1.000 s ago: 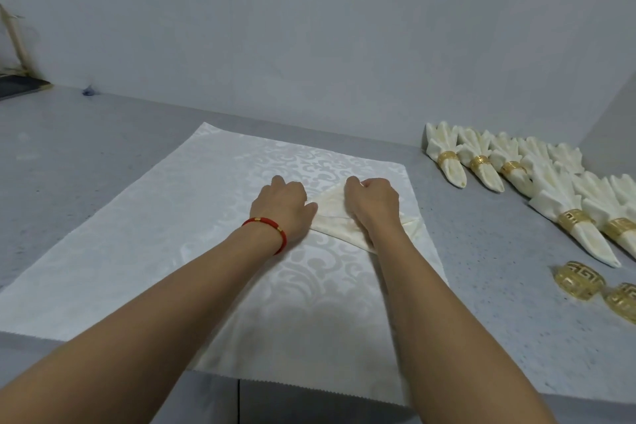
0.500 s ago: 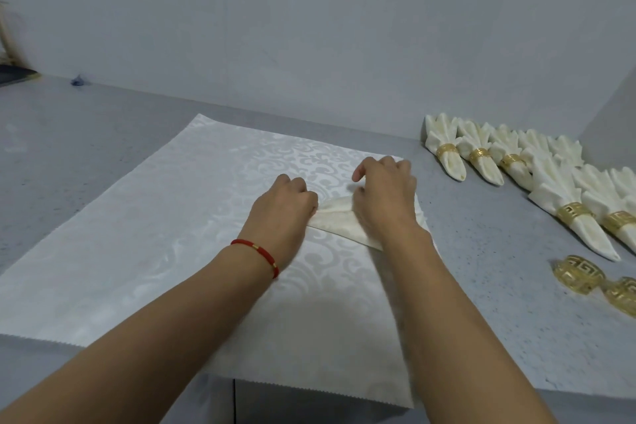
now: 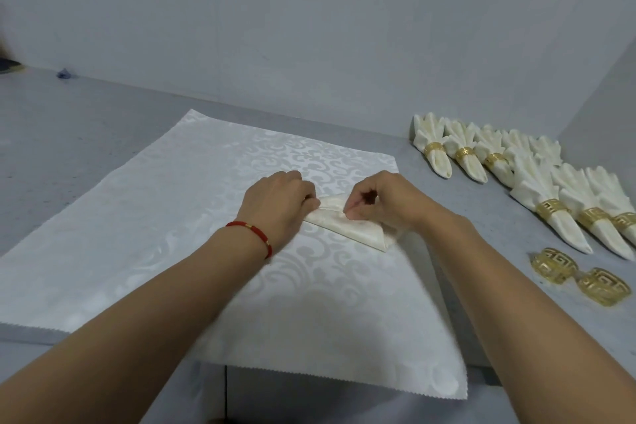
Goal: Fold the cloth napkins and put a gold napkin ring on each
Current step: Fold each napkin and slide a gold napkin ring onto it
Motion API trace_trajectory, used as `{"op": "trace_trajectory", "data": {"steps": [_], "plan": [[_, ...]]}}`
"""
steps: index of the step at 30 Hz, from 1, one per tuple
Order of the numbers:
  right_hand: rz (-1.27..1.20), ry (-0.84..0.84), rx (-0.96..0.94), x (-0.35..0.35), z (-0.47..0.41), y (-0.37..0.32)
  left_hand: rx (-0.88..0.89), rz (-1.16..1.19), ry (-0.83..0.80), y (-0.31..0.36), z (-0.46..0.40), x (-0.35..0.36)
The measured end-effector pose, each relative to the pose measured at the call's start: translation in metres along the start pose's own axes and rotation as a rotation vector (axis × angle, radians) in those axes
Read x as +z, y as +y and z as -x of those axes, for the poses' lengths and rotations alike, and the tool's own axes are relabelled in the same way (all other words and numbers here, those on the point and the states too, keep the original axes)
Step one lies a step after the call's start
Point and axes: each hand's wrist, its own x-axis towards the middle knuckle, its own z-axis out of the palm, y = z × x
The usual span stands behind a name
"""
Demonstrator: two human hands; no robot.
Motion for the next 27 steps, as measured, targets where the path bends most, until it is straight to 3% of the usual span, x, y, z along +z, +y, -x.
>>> {"op": "trace_trajectory", "data": {"steps": [4,9,16,27], "plan": [[0.164,-0.139,0.029,-0.011,-0.027,-0.003,-0.127,0.198,-0.126,-0.004,-0.016,-0.005],[0.237,-0.328,0.190,-0.022,-0.044,-0.009,-0.136,0.269,-0.236,-0.003,-0.031,-0.011],[0.486,-0.479,0.180,-0.030,-0.059,-0.027,-0.138,0.163,-0.449,-0.001,-0.044,-0.018],[0.437,-0.503,0.225,-0.040,-0.053,-0.035,0.059,0.028,-0.415,0.005,-0.035,-0.013]]}}
